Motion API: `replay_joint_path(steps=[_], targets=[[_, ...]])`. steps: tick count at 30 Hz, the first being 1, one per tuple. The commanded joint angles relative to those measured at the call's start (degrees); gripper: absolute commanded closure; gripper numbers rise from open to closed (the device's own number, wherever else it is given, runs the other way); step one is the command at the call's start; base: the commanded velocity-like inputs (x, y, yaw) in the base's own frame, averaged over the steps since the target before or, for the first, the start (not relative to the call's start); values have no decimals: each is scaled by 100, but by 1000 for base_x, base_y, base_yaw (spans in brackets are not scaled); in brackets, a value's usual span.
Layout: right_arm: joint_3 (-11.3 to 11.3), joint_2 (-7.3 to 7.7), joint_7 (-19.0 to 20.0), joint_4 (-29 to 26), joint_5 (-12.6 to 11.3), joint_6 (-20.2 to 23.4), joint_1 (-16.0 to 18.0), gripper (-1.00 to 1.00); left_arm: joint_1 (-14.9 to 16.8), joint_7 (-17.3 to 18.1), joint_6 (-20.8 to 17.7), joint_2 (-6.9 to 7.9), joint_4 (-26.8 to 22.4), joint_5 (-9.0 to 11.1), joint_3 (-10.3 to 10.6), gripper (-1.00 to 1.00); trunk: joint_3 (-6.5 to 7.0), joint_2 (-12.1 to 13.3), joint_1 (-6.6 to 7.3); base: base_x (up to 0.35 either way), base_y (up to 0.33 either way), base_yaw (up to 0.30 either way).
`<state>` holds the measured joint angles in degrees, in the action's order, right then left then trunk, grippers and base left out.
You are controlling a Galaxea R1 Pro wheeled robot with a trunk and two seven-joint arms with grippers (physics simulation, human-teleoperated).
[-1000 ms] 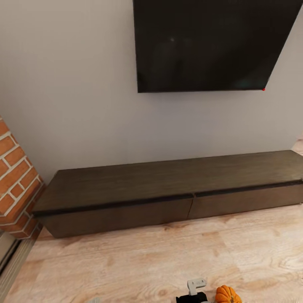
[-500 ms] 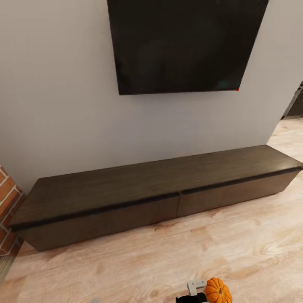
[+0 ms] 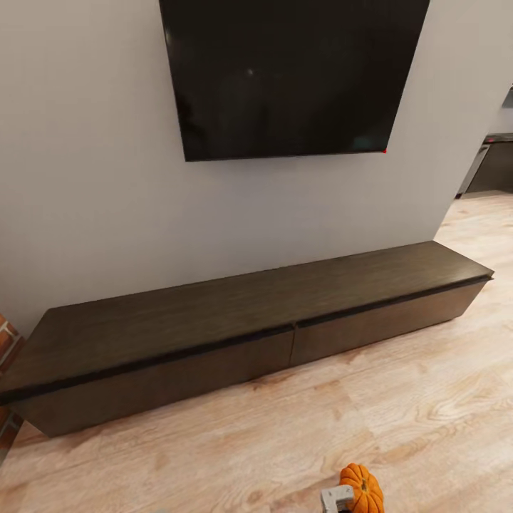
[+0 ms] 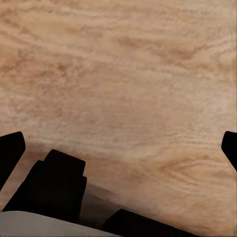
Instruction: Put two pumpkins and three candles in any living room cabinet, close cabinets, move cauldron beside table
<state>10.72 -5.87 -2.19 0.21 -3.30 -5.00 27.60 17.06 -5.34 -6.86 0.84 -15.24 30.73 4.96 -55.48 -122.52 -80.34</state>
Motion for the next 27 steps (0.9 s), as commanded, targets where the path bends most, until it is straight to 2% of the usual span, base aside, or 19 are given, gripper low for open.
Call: replay_joint_path(steps=[1, 5, 19, 27], targets=[[45, -2, -19, 2, -24, -19, 37, -100, -1, -50, -30, -22, -50, 48, 60, -100, -5, -2, 1, 0, 0, 0], [45, -2, -19, -6, -15, -19, 98, -100, -1, -66, -41, -48, -178, 48, 68, -100, -5, -2, 1, 0, 0, 0], [44, -11, -34, -4, -68, -27, 105, -100, -1, -86, -76, -56, -602, 63, 39, -100, 247, 560, 308, -2, 0, 0], [44, 5, -53, 62, -116, 7, 76, -100, -1, -99, -120, -76, -478, 62, 54, -100, 411, 881, 484, -274, 0, -84]])
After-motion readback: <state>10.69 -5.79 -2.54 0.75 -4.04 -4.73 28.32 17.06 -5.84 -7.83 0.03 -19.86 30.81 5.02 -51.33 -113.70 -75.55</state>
